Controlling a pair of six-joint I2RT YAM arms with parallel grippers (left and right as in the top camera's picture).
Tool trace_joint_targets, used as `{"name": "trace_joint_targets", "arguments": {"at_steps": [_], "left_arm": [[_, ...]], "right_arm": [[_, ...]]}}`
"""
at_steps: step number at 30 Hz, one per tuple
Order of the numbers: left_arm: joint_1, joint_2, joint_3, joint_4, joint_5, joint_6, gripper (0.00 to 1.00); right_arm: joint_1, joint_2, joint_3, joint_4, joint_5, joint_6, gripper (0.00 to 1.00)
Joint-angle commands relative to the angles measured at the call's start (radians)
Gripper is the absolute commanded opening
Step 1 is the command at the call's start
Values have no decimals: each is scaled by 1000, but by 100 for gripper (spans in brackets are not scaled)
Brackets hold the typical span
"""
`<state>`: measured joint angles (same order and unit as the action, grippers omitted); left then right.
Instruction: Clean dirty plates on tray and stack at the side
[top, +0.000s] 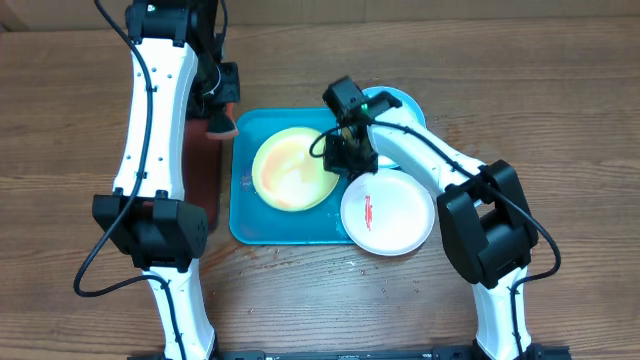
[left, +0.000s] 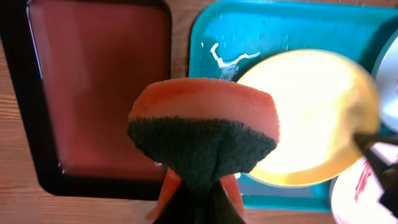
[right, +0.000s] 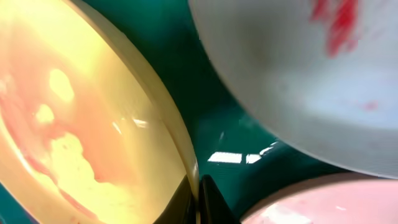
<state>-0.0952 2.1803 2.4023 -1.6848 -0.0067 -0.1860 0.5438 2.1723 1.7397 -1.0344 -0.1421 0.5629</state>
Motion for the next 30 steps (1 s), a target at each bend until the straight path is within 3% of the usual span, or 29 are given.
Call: {"name": "trace_joint_targets", "arguments": {"at_steps": [1, 6, 12, 18, 30], "left_arm": [[35, -10, 18, -5, 42, 60, 4], [85, -12, 18, -5, 140, 98, 4], [142, -47, 18, -5, 146, 105, 4], [215, -129, 12, -5, 252, 132, 4], [219, -166, 0, -5, 270, 138, 4]], "right_arm": [[45, -67, 114, -57, 177, -13, 4], [136, -82, 216, -177, 420, 34, 4], [229, -82, 242, -257, 698, 113, 4], [335, -82, 242, -277, 1001, 122, 4], [500, -82, 242, -285, 1444, 122, 4]]}}
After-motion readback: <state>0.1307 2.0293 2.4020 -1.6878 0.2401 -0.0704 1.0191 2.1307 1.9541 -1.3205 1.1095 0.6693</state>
